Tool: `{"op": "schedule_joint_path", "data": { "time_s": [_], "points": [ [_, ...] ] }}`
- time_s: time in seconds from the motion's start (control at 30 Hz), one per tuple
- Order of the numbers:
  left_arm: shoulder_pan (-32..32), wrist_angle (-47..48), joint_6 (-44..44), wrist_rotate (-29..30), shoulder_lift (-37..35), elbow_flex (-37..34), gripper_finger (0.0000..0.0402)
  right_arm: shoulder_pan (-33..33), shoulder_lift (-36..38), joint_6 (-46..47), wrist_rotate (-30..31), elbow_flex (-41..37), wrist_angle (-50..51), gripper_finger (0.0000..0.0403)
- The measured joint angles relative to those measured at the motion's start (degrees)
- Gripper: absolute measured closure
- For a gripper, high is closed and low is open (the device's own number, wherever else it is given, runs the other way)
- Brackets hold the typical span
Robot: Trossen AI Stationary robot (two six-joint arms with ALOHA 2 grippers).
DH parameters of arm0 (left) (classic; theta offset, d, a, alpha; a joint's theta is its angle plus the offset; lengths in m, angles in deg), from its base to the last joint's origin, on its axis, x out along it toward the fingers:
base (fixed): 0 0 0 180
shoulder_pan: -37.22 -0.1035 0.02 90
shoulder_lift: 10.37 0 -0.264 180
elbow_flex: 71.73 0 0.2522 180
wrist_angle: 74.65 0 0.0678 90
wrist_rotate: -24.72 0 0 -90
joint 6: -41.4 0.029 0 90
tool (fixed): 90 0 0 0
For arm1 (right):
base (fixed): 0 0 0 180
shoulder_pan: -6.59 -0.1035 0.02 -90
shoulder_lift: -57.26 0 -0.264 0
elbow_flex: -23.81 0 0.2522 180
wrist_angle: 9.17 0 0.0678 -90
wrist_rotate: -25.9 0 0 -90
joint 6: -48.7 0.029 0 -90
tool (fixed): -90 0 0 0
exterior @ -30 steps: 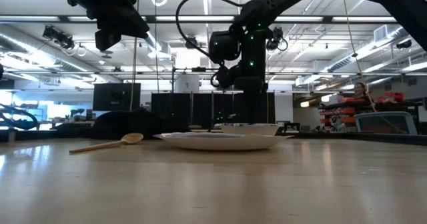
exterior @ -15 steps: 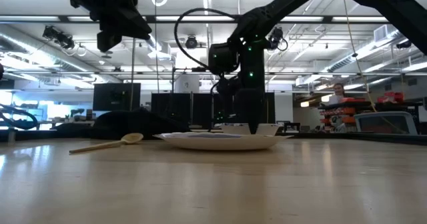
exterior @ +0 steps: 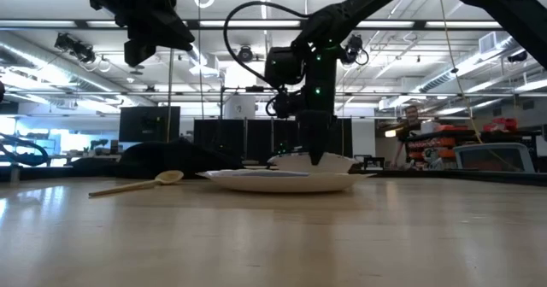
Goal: Set table place
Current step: Put the white bowl on the blue plate
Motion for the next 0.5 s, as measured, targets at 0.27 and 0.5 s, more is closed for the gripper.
{"op": "schedule_joint_path", "data": {
  "time_s": [0.27, 0.5],
  "points": [
    [0.0, 0.0, 0.0, 0.0, 0.0, 0.0, 0.0327, -2.8, 3.5, -0.4, 10.9, 0.0, 0.7, 0.0398],
    [0.0, 0.0, 0.0, 0.0, 0.0, 0.0, 0.0334, -6.9, 10.7, 0.9, 14.5, 0.0, 1.3, 0.0400]
  ]
}}
